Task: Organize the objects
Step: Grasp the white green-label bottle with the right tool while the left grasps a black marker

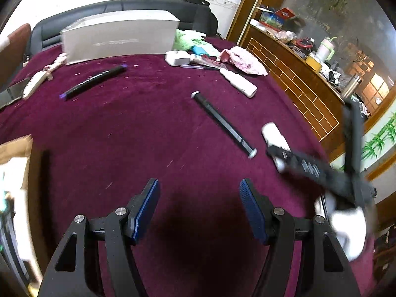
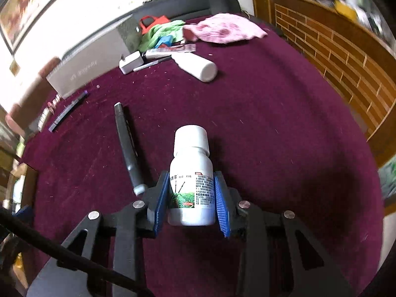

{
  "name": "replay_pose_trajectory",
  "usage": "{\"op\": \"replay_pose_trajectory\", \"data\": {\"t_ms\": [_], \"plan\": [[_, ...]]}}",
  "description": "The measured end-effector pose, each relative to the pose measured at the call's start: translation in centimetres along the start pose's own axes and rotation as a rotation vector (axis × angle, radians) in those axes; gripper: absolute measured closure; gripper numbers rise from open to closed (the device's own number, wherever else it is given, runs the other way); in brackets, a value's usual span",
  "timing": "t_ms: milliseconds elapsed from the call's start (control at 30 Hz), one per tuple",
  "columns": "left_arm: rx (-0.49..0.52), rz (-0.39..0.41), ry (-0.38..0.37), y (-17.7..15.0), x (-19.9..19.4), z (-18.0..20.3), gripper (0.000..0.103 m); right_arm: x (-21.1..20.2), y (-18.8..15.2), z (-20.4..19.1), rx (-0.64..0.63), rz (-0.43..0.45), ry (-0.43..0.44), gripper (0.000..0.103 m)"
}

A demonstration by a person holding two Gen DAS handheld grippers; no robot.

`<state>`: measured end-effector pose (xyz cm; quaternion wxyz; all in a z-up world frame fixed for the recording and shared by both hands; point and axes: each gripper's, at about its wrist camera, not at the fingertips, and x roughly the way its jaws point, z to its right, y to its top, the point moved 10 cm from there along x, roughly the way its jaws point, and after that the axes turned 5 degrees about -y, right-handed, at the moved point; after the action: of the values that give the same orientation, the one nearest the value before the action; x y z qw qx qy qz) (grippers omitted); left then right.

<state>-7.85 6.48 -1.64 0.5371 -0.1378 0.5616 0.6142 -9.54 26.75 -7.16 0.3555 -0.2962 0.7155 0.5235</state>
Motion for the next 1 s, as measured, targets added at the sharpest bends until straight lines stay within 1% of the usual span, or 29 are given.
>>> {"op": "replay_pose_trajectory", "data": {"t_ms": [67, 167, 300, 400, 433, 467, 500, 533, 567, 600, 633, 667, 733, 833, 933, 1000], "plan": [[-0.011, -0.026, 0.017, 1.5, 2.5, 0.6, 0.043, -0.5, -0.3, 0.7, 0.044, 0.019, 0.054, 0.071], [-0.005, -0.035, 0.059, 3.3, 5.4, 1.1, 0.043, -0.6, -0.2, 1.3, 0.112, 0.037, 0.136, 0.071], [0.058, -0.027, 0.173, 5.8, 9.1, 1.8, 0.043, -0.6, -0.1, 1.1, 0.115, 0.044, 0.151, 0.071], [0.113, -0.062, 0.239, 6.1, 11.5, 2.1, 0.043, -0.6, 0.0, 1.0, 0.108, 0.046, 0.144, 0.071], [0.135, -0.071, 0.261, 6.1, 12.0, 2.1, 0.041, -0.6, 0.0, 1.0, 0.108, 0.045, 0.144, 0.071], [0.168, -0.049, 0.276, 6.2, 11.9, 2.2, 0.041, -0.6, 0.0, 1.0, 0.111, 0.044, 0.146, 0.071], [0.207, -0.050, 0.288, 6.0, 11.9, 2.4, 0.041, -0.6, -0.1, 1.2, 0.113, 0.043, 0.148, 0.071], [0.240, -0.052, 0.289, 5.8, 11.8, 2.5, 0.046, -0.6, -0.1, 1.2, 0.115, 0.042, 0.149, 0.071], [0.266, -0.061, 0.280, 5.6, 11.6, 2.5, 0.060, -0.6, -0.1, 1.2, 0.118, 0.040, 0.152, 0.071], [0.288, -0.072, 0.265, 5.1, 11.1, 2.4, 0.068, -0.6, -0.1, 1.2, 0.122, 0.039, 0.155, 0.071], [0.297, -0.082, 0.259, 4.8, 10.8, 2.2, 0.080, -0.6, -0.2, 1.2, 0.123, 0.039, 0.155, 0.071], [0.304, -0.094, 0.257, 4.5, 10.3, 1.8, 0.087, -0.6, -0.1, 1.2, 0.123, 0.039, 0.153, 0.071], [0.308, -0.113, 0.254, 3.8, 9.4, 0.9, 0.090, -0.6, -0.1, 1.2, 0.121, 0.041, 0.148, 0.071], [0.308, -0.121, 0.262, 2.7, 8.2, -0.5, 0.090, -0.6, -0.2, 1.1, 0.110, 0.049, 0.134, 0.071], [0.331, -0.105, 0.280, 2.7, 8.0, -0.4, 0.089, -0.6, -0.2, 0.9, 0.092, 0.059, 0.115, 0.071], [0.369, -0.084, 0.310, 3.1, 8.4, 0.0, 0.088, -0.6, -0.2, 0.9, 0.078, 0.066, 0.099, 0.071]]}}
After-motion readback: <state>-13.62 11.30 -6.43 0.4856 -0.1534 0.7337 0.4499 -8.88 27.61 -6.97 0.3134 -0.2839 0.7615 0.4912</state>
